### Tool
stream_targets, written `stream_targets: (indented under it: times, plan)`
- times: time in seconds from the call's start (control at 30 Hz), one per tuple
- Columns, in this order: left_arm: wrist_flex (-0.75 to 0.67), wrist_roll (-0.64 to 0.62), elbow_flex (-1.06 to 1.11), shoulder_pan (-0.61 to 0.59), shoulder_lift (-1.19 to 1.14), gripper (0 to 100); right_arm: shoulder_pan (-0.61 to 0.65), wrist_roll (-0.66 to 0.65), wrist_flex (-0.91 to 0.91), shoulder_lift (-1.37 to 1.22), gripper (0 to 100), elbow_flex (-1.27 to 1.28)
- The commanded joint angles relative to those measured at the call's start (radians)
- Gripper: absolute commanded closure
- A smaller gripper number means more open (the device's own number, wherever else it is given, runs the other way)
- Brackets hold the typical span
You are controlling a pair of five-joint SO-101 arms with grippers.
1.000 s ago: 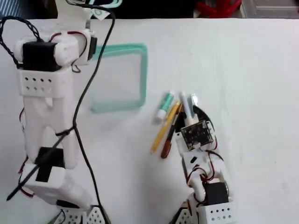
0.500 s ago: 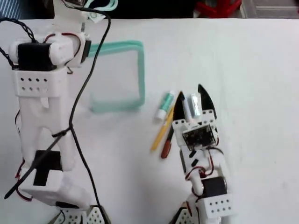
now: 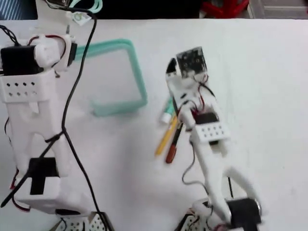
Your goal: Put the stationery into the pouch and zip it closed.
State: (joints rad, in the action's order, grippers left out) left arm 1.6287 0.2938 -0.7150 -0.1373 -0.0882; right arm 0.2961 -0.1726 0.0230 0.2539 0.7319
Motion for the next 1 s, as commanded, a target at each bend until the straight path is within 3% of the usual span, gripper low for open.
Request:
stream_targets:
  times: [0.0, 0.27, 0.43, 0.57, 0.8, 0.97]
  plan:
    - [-0.026, 0.006, 0.052, 0.041, -0.007, 98, 0.045, 0.051, 0.031, -0.191, 82.6, -0.221]
    - [-0.106, 0.006, 0.140, 0.042, -0.005, 98, 0.056, 0.051, 0.027, -0.453, 94.7, -0.408]
    - [-0.161, 0.011, 0.180, 0.041, -0.005, 98, 0.068, -0.029, -0.133, -0.369, 90.0, -0.391]
    - [-0.161, 0.005, 0.181, 0.048, -0.005, 98, 0.119, -0.083, -0.153, -0.352, 90.1, -0.385]
    - [-0.163, 0.005, 0.178, 0.042, -0.005, 98, 0.236, -0.221, -0.447, -0.271, 90.1, -0.381]
    - [-0.176, 0.006, 0.176, 0.045, -0.005, 98, 0.283, -0.244, -0.682, -0.124, 90.1, -0.381]
